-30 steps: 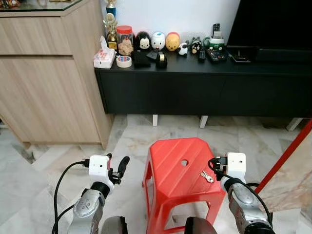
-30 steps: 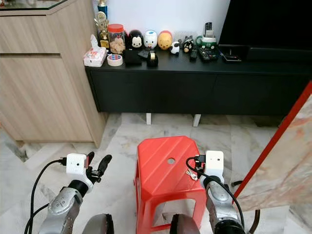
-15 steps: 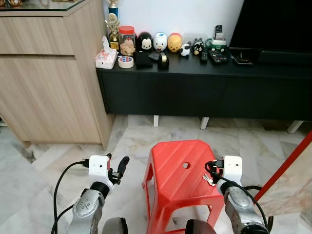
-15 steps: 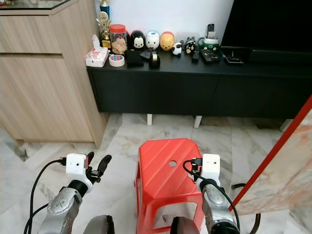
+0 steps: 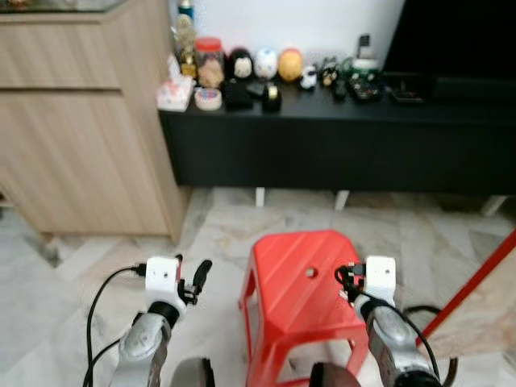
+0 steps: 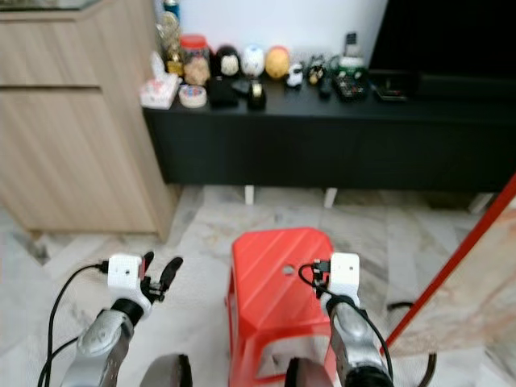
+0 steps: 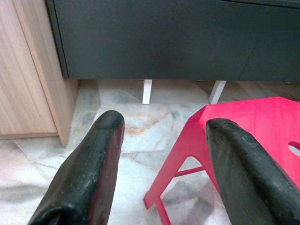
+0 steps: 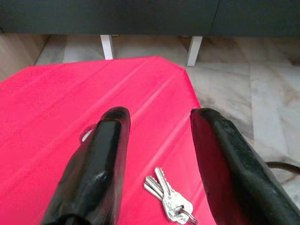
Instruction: Hang keys on a hook
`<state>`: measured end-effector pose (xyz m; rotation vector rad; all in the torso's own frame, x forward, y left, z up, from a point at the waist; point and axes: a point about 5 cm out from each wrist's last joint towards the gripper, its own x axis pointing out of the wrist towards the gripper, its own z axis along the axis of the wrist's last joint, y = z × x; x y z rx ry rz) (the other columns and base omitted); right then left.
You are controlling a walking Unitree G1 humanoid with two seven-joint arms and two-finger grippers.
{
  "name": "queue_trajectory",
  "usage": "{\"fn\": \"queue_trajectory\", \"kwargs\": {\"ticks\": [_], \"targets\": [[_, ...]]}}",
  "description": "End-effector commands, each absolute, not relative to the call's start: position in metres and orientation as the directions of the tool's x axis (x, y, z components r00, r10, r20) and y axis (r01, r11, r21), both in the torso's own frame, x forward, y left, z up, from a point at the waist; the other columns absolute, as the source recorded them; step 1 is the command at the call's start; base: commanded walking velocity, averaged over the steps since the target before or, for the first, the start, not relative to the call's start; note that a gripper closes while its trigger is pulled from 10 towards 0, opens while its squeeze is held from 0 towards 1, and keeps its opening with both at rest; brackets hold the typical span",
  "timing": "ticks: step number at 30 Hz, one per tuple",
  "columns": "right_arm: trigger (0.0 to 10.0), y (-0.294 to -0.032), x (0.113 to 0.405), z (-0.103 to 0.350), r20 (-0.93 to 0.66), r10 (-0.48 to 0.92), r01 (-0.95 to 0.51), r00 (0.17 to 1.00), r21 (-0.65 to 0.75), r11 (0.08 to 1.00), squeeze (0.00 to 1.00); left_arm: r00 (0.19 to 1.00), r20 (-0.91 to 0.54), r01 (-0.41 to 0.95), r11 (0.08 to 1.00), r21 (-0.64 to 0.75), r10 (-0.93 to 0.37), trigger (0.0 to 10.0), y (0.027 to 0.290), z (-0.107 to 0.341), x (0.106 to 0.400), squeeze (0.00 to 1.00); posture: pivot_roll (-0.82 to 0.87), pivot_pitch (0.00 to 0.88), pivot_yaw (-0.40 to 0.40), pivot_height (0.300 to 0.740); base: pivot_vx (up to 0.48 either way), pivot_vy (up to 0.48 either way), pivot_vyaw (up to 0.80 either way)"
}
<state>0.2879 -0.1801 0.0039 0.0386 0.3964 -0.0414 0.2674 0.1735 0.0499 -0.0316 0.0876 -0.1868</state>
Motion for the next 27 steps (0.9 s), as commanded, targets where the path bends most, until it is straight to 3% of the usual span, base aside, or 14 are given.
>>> {"fn": "queue_trajectory", "kwargs": {"ticks": [1, 27], "targets": [[10.0, -0.1846, 0.2865, 0.0029, -0.39, -0.046, 0.061, 0.92, 0.025, 0.998, 0.0, 0.976, -0.085, 0.199, 0.979, -0.038, -0.202, 10.0, 0.1706, 0.0499, 0.2675, 0.0, 0.05, 0.0, -0.06, 0.599, 0.247, 0.0, 0.0], [10.0, -0.1807, 0.2876, 0.0022, -0.394, -0.045, 0.061, 0.918, 0.028, 0.998, 0.0, 0.976, -0.079, 0.202, 0.979, -0.032, -0.204, 10.0, 0.1686, 0.0507, 0.2683, 0.0, 0.05, 0.0, -0.063, 0.599, 0.3, 0.0, 0.0]]}}
